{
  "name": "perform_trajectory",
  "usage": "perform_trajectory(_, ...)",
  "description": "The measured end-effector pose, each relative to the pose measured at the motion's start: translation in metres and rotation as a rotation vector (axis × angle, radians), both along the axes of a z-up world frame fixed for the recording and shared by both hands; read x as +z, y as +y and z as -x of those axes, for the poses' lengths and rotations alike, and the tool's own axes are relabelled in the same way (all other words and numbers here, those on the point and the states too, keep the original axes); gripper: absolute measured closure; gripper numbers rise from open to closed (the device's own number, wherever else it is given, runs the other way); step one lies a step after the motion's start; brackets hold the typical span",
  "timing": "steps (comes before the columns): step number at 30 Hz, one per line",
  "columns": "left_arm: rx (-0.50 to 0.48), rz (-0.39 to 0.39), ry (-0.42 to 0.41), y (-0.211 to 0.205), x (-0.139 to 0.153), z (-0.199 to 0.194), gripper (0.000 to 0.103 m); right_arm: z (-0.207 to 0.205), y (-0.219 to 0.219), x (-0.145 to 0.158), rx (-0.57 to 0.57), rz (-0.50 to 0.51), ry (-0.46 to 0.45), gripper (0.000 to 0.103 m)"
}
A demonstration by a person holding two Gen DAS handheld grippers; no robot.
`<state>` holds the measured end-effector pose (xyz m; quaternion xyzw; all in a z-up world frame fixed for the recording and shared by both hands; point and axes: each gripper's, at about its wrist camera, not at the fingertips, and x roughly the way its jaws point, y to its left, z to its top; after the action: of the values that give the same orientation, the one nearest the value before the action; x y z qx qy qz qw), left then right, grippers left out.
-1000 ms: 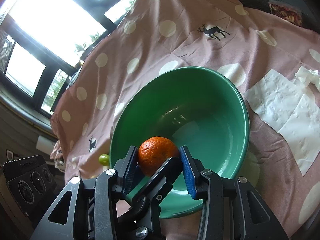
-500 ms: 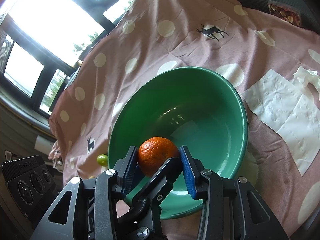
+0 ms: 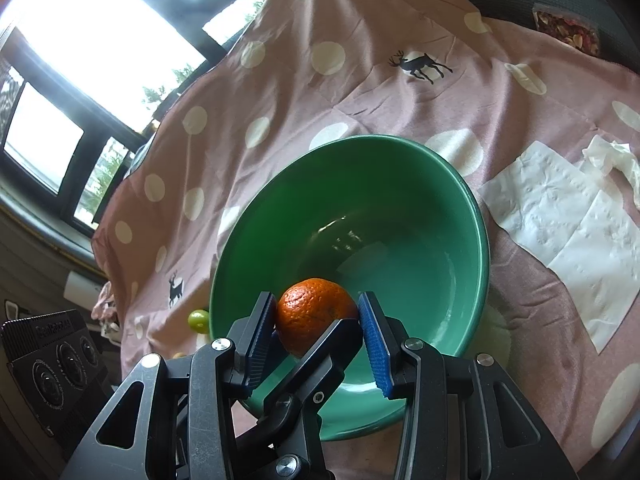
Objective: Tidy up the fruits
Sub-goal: 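Lower the orange into the green bowl and open the right gripper, then move the right gripper back to the green fruit on the cloth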
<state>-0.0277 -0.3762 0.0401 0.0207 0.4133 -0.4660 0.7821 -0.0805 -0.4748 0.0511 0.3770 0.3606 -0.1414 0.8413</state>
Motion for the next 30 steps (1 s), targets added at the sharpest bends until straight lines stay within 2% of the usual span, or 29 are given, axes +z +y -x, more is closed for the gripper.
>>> perform_trajectory(7,0.018,-0.005,-0.029,0.008,0.010,0.006,0.062,0.004,-0.001,0.004,-0.022,0.017,-0.015,0.058)
perform_trajectory(10,0.044,0.012,-0.032,0.020,0.018,0.007,0.054,0.005,0.001,0.011,-0.023,0.043,-0.045,0.058)
perform_trajectory(13,0.080,0.033,-0.042,0.041,0.030,0.007,0.041,0.005,0.006,0.019,-0.026,0.072,-0.075,0.059)
perform_trajectory(17,0.189,0.029,-0.075,0.080,0.044,0.004,0.027,0.002,0.014,0.028,-0.020,0.114,-0.095,0.058)
perform_trajectory(19,0.244,0.021,-0.078,0.105,0.047,0.000,0.026,-0.001,0.020,0.031,-0.007,0.131,-0.107,0.046)
perform_trajectory(20,0.272,0.015,-0.076,0.117,0.048,-0.003,0.026,-0.003,0.023,0.032,-0.002,0.141,-0.116,0.043)
perform_trajectory(25,0.471,0.020,-0.075,0.186,0.042,-0.015,0.025,-0.014,0.043,0.040,0.048,0.192,-0.139,0.040)
perform_trajectory(27,0.555,0.036,-0.044,0.210,0.032,-0.023,0.023,-0.019,0.053,0.041,0.071,0.216,-0.139,0.040)
perform_trajectory(30,0.621,0.044,0.043,0.234,0.017,-0.038,0.023,-0.030,0.071,0.040,0.124,0.241,-0.130,0.039)
